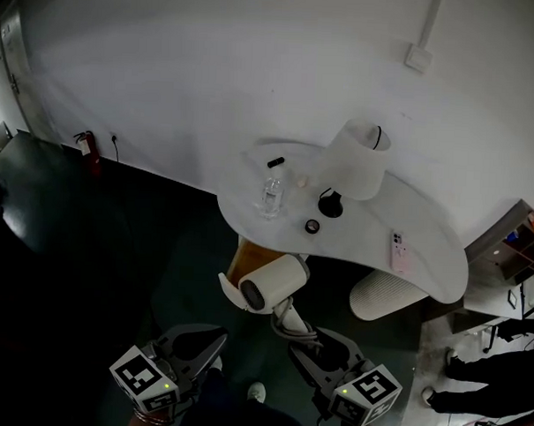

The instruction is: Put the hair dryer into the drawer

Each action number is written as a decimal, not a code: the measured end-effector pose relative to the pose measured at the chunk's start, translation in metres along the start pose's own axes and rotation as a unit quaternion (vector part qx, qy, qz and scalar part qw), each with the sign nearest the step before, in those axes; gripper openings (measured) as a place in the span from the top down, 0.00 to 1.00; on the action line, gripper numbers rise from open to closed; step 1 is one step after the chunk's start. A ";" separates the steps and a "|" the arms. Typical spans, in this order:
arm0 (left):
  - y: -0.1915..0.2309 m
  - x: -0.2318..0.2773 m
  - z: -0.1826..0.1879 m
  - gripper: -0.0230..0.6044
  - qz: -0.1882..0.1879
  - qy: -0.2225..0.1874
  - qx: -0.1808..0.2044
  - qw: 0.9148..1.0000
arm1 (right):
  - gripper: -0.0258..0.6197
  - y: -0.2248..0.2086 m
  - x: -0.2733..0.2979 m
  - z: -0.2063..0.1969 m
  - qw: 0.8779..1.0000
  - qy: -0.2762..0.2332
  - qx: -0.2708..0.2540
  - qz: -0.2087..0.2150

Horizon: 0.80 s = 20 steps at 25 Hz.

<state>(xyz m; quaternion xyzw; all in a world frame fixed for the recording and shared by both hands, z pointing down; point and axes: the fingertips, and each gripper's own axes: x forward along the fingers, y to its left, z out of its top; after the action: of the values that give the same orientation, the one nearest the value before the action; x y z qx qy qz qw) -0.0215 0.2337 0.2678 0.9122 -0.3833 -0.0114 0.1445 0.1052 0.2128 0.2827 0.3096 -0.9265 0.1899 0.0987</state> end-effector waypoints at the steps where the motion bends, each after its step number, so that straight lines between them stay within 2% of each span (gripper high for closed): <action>1: 0.004 0.001 0.000 0.95 -0.006 0.002 -0.003 1.000 | 0.63 -0.002 0.005 -0.005 1.000 0.008 0.006 -0.005; 8: 0.028 -0.001 -0.007 0.95 -0.052 0.030 0.000 0.998 | 0.63 -0.003 0.037 -0.035 0.995 0.090 0.001 -0.039; 13: 0.053 -0.001 0.000 0.95 -0.072 0.020 -0.017 0.997 | 0.63 0.000 0.066 -0.054 0.991 0.119 0.035 -0.042; 16: 0.071 -0.003 -0.007 0.95 -0.077 0.036 -0.020 0.996 | 0.63 0.000 0.083 -0.065 0.987 0.137 0.058 -0.054; 20: 0.092 -0.008 -0.013 0.95 -0.085 0.037 -0.026 0.995 | 0.63 0.002 0.099 -0.079 0.978 0.165 0.100 -0.079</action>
<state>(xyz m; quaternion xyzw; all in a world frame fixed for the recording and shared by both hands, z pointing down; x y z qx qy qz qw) -0.0901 0.1816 0.3051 0.9372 -0.2981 0.0004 0.1809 0.0314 0.1938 0.3835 0.3547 -0.8464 0.3213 0.2337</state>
